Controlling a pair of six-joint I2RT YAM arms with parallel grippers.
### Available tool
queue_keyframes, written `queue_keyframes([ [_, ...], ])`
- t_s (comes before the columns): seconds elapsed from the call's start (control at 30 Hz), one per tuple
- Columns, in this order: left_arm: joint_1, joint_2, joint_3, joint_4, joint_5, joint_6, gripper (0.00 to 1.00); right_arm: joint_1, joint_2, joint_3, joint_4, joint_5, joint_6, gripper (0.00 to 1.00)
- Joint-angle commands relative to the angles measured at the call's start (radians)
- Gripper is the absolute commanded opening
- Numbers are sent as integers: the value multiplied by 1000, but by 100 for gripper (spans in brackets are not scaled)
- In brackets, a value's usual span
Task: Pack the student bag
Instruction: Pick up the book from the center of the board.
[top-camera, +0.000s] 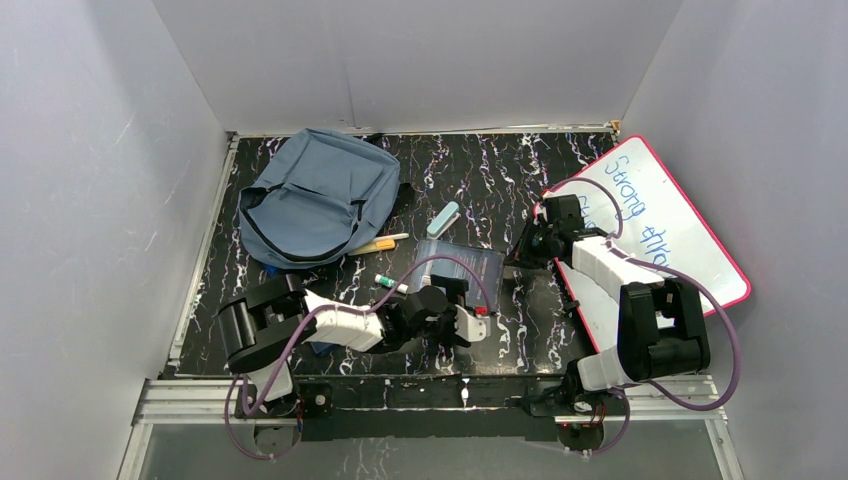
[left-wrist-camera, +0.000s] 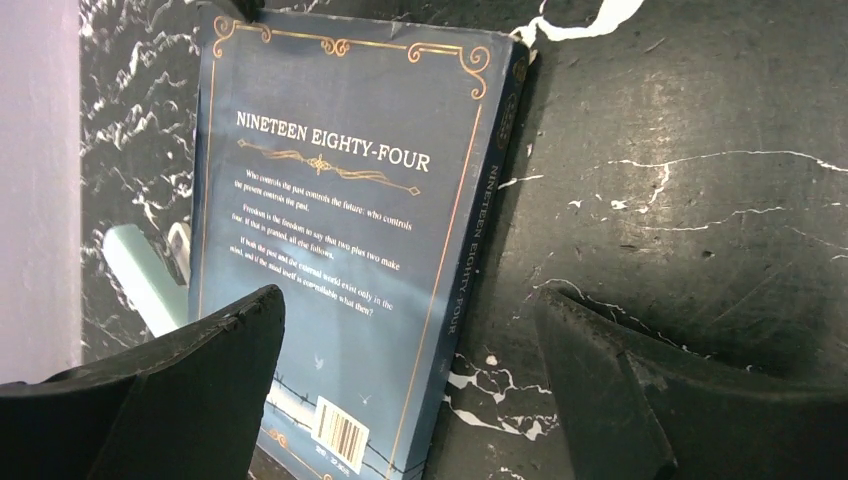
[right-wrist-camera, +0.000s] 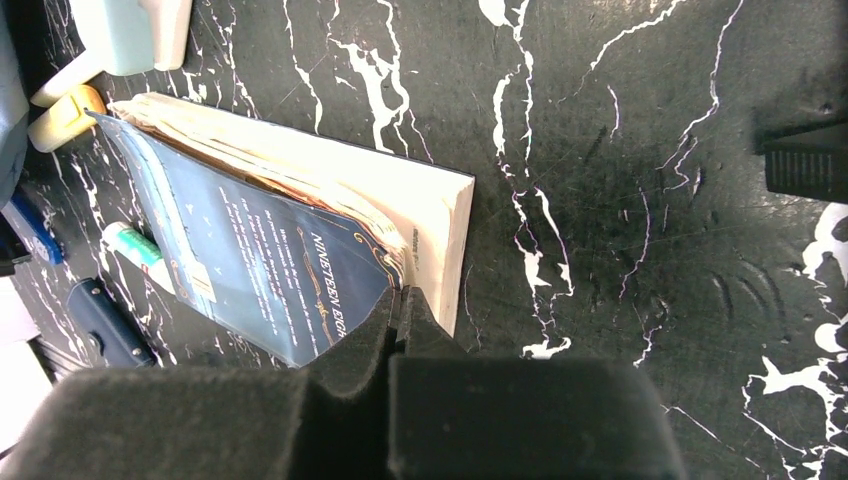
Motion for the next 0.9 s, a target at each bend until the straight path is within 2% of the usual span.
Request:
queue_keyframes([
  [0.0,-26,13,35,28,-13,88,92,1,-27,61,-37,-35,-13,0],
  [0.27,-51,101,34,143,-80,244,92,1,-56,127,-91,-74,5,0],
  [0.6,-57,145,41,187,-92,291,91,1,-100,172,-121,-112,25,0],
  [0.7,-60,141,29,223,-110,283,91,1,-101,164,-119,-99,16,0],
  [0.87,-61,76,7,255,-151,175,91,1,-119,114,-43,-122,-60,0],
])
